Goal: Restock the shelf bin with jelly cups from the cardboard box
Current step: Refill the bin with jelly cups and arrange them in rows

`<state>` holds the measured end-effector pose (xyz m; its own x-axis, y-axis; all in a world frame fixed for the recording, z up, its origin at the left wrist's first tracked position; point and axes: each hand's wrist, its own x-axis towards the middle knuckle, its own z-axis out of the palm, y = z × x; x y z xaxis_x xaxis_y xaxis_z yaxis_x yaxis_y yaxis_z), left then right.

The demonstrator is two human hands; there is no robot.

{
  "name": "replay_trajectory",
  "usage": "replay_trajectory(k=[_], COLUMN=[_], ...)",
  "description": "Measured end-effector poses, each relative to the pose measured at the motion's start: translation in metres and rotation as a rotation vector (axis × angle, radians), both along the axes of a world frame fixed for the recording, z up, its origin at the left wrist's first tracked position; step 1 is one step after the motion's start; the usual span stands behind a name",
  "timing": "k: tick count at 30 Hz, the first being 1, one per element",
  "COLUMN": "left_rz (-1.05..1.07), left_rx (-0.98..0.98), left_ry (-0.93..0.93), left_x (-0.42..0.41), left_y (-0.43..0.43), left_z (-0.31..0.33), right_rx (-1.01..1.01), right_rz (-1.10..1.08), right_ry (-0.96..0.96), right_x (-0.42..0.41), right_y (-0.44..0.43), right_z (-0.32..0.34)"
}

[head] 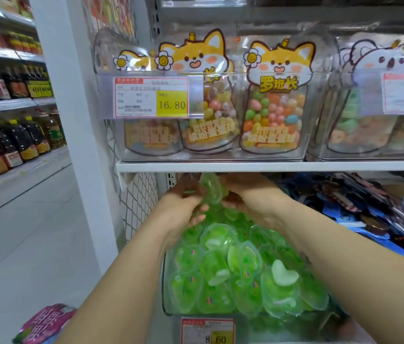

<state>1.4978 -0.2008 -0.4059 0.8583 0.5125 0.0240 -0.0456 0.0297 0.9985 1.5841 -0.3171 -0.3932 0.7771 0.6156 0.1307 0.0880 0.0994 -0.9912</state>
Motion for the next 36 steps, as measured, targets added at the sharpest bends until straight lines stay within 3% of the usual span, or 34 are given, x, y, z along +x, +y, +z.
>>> replay_trajectory(k=[2,5,8,12,16,21,33,36], left_rz=[0.021,0.107,0.153,0.172,0.163,0.166,0.190,0.174], left_rx=[-0.073,0.009,0.144,0.150,0.174,0.153,0.135,0.222], left_ry=[-0.003,0.062,0.180,0.293,0.377,0.406,0.346,0.356], left_x=[0.006,0.014,0.023,0.038,0.046,0.053,0.054,0.050], left_y=[0.001,0.006,0.006,0.005,0.005,0.006,0.006,0.006], left_z=[-0.001,-0.007,-0.016,-0.017,-0.021,-0.024,-0.030,-0.032], right_rx=[-0.077,-0.294,-0.433,-0.703,-0.812,-1.060,-1.122,-1.065], right_rz=[-0.027,-0.129,-0.179,-0.216,-0.162,-0.128,-0.125,-0.131], right_ry=[-0.157,-0.500,-0.608,-0.789,-0.869,-1.118,-1.179,-1.147], right_x=[0.006,0.016,0.018,0.018,0.020,0.022,0.019,0.014], right_y=[-0.003,-0.010,-0.018,-0.025,-0.030,-0.034,-0.033,-0.037], right_z=[0.002,0.001,-0.001,-0.006,-0.013,-0.024,-0.024,-0.020])
